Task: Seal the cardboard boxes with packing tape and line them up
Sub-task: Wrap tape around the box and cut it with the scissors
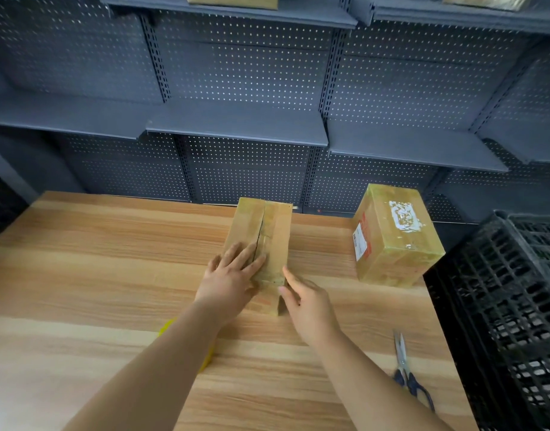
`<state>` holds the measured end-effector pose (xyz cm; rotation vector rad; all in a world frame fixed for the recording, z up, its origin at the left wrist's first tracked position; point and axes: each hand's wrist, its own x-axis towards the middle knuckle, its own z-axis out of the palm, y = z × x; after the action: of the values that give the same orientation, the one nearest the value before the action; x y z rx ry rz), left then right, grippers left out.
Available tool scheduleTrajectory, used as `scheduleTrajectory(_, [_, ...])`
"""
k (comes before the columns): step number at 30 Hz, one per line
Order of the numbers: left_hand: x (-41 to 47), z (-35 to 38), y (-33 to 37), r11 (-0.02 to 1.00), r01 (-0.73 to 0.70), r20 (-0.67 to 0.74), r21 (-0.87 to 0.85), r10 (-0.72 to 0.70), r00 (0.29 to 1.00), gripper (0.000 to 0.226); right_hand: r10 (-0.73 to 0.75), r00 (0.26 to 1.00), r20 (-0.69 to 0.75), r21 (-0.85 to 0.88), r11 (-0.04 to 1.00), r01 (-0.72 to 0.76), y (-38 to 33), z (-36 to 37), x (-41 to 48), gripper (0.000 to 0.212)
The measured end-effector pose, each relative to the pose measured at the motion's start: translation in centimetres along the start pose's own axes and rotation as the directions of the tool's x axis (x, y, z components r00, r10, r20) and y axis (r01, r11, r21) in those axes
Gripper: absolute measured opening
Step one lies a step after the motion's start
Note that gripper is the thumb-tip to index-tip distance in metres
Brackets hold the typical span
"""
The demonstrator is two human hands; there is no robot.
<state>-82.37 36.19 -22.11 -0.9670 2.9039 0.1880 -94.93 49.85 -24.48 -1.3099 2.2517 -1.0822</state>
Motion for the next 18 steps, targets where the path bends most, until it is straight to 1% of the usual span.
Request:
scheduleTrajectory(4, [0.5, 0.1, -1.2, 0.996, -0.07, 0.036, -0.054, 0.072, 0.997, 0.073, 0.063, 0.989, -0.137, 0.061, 0.997, -0.056, -0.4, 1.4, -1.0, 0.041])
scheduleTrajectory(6, [0.5, 0.1, -2.0, 0.994, -0.111, 0.023, -0.003, 0.111, 0.994, 0.073, 0.035, 0.987, -0.16, 0.006, 0.999, -0.034, -0.8, 1.9, -1.7, 0.04])
scheduleTrajectory(8, [0.2, 0.4, -2.7, 0.989, -0.12, -0.024, 0.083, 0.122, 0.992, 0.071, 0.0, 0.993, -0.115, -0.078, 0.997, -0.009, -1.4, 1.6, -2.3, 0.04])
scheduleTrajectory(10, [-0.1, 0.6, -3.4, 0.983, -0.147, -0.131, 0.111, 0.161, 0.978, 0.069, -0.069, 0.995, -0.077, -0.16, 0.985, 0.056, -1.8, 0.5, -1.8, 0.04])
scheduleTrajectory(11, [-0.3, 0.7, -3.7, 0.981, -0.17, -0.158, 0.099, 0.184, 0.97, 0.067, -0.11, 0.993, -0.034, -0.238, 0.966, 0.099, -1.9, -0.2, -1.1, 0.041])
scheduleTrajectory(12, [-0.2, 1.1, -4.2, 0.975, -0.199, -0.189, 0.1, 0.215, 0.958, 0.064, -0.131, 0.99, 0.054, -0.336, 0.931, 0.141, -1.8, -1.0, -0.1, 0.045])
scheduleTrajectory(13, [0.1, 1.4, -4.7, 0.971, -0.228, -0.173, 0.074, 0.238, 0.956, 0.064, -0.118, 0.98, 0.162, -0.437, 0.882, 0.178, -1.6, -1.6, 0.9, 0.053])
scheduleTrajectory(14, [0.4, 1.8, -5.3, 0.966, -0.257, -0.165, 0.001, 0.253, 0.953, 0.065, -0.096, 0.963, 0.251, -0.505, 0.836, 0.215, -1.5, -1.8, 1.7, 0.059])
scheduleTrajectory(15, [0.6, 1.9, -5.8, 0.951, -0.291, -0.16, -0.107, 0.272, 0.949, 0.07, -0.086, 0.956, 0.282, -0.538, 0.811, 0.231, -1.4, -1.6, 2.0, 0.06])
scheduleTrajectory(16, [0.8, 1.9, -6.2, 0.92, -0.32, -0.165, -0.228, 0.287, 0.943, 0.076, -0.084, 0.966, 0.245, -0.555, 0.805, 0.211, -1.5, -1.1, 1.9, 0.057])
scheduleTrajectory(17, [0.7, 1.7, -6.4, 0.888, -0.32, -0.166, -0.33, 0.279, 0.946, 0.08, -0.085, 0.982, 0.169, -0.573, 0.802, 0.168, -1.7, -0.5, 1.5, 0.053])
scheduleTrajectory(18, [0.5, 1.5, -6.5, 0.868, -0.287, -0.169, -0.405, 0.237, 0.957, 0.081, -0.083, 0.992, 0.096, -0.607, 0.785, 0.125, -1.8, 0.1, 1.0, 0.049])
